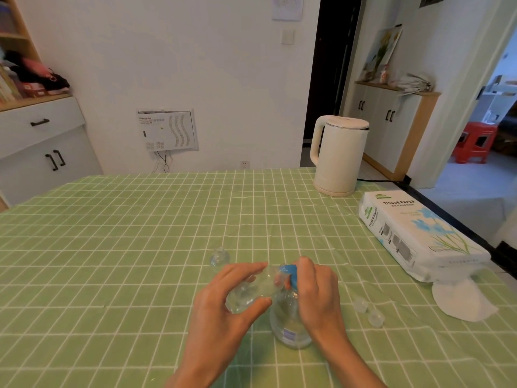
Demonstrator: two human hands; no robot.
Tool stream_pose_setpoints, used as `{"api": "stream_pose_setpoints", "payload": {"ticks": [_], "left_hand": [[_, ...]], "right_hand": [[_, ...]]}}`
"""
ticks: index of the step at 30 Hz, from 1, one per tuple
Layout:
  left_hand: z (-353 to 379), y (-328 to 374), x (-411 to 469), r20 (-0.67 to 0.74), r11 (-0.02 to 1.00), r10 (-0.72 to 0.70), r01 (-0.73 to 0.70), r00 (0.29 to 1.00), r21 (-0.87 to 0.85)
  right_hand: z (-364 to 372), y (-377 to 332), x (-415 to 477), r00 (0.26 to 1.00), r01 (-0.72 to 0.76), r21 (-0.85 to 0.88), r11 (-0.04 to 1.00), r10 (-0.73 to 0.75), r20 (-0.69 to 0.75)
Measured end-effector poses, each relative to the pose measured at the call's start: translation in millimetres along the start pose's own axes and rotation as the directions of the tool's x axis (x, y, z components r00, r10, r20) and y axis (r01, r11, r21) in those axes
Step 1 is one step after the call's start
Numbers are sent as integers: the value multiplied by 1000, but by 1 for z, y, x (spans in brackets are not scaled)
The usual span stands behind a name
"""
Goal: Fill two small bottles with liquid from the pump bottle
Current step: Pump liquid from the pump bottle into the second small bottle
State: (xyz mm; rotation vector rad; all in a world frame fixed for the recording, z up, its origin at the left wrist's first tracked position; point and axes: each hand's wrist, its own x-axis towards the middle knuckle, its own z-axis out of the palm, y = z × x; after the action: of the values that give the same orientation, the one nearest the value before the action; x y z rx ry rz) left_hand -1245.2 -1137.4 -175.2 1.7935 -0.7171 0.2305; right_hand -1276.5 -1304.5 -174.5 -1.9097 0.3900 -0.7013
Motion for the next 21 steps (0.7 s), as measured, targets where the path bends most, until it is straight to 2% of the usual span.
{"api": "stream_pose_setpoints", "payload": {"ticks": [11, 21], "left_hand": [[0, 5, 3, -8, 1000, -1, 1, 1000, -19], [1, 2, -1, -4, 1000, -17, 17, 1000, -4]], "right_hand": [[4, 7, 0, 996, -91, 58, 994, 92, -3], [0, 1, 1, 1000, -2, -2, 1000, 1, -18]]}}
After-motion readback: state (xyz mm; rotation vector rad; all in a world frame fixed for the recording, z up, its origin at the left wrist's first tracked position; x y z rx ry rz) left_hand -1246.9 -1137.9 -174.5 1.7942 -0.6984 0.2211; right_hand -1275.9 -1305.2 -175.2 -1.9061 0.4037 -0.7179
